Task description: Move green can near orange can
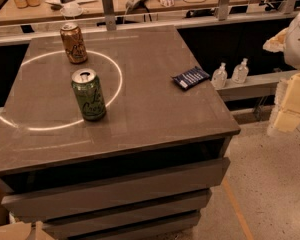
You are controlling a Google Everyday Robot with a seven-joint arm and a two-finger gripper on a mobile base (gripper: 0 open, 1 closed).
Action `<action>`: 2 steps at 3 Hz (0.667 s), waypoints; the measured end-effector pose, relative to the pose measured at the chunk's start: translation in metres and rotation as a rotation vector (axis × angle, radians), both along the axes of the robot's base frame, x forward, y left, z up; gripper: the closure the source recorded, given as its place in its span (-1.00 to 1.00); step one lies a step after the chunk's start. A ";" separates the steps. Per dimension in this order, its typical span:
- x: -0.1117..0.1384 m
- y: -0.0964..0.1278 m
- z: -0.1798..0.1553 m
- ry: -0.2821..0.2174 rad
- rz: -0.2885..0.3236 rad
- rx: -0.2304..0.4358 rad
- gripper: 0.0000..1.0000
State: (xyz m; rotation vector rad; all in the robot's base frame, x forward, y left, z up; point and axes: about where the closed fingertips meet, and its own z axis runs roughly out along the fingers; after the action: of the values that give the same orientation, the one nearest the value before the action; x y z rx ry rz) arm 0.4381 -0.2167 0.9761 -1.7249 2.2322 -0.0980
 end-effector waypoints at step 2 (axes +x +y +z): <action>0.000 0.007 0.001 -0.014 0.028 0.063 -1.00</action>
Offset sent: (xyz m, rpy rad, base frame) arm -0.0036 0.0406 0.0123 0.4073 -0.0642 0.1809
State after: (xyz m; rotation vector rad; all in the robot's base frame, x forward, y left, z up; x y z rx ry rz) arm 0.4384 -0.2096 0.9773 -1.7164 2.1774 -0.0331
